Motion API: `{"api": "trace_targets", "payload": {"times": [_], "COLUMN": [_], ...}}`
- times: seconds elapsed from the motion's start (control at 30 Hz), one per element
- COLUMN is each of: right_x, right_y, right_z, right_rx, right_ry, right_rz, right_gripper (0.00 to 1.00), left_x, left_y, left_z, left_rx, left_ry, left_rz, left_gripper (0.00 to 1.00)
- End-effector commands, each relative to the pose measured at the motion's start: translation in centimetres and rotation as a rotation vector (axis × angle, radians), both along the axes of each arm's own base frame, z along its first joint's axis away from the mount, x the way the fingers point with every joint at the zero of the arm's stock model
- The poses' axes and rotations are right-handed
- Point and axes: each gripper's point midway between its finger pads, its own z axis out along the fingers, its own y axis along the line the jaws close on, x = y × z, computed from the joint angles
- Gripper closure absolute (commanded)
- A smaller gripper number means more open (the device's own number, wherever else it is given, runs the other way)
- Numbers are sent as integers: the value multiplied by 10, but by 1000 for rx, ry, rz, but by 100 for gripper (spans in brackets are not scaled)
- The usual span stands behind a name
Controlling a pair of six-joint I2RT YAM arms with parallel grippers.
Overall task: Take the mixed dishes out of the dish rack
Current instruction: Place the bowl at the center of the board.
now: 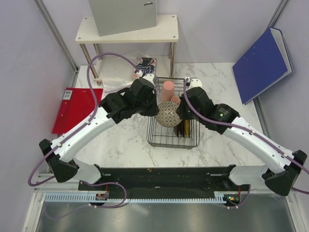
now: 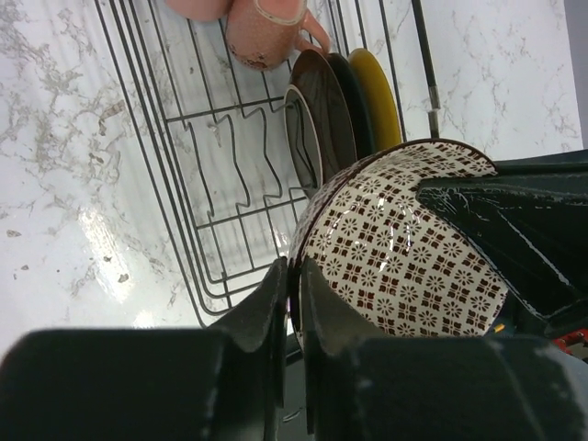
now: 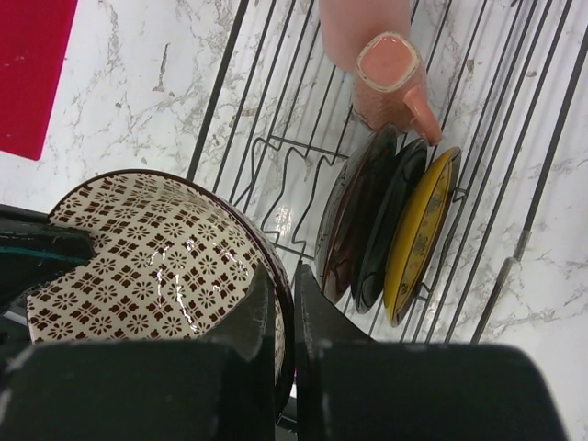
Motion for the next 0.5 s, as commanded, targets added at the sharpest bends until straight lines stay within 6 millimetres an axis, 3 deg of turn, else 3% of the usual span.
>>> {"api": "trace_targets", "payload": {"times": [0.0,0.07,0.1,0.13,0.3,0.33,0.37,0.43,0.47], "right_x": [5,9,10,13,45,51,61,78,88], "right_y": [-16,-31,-41,-47,-111,-121,-144,-161,-184], "right_z": [14,28,29,41,68,67,68,60,56], "right_rx": [11,0,-23,-12,76,93,104,148,161], "right_ry": [-56,-96,-92,-109,-120,-110,-109,-81,-72], "right_rz": [-85,-146,-171,-192,-375,-417,-495,-579,-658], "right_gripper": [100,100,100,100,100,100,100,100,100], "left_x": [8,15,19,21,25,23,20,16,14], "left_y": [1,17,26,37,70,73,78,81,83], "left_z": [50,61,67,76,81,69,71,53,49], "left_rx": [-113,-77,-61,-61,-81,-64,-79,-69,-71], "left_ry": [-142,-198,-225,-248,-266,-248,-253,-223,-217], "left_rz": [21,70,104,126,245,253,263,279,283], "left_gripper": [61,38,8,1,1,1,1,1,1]}}
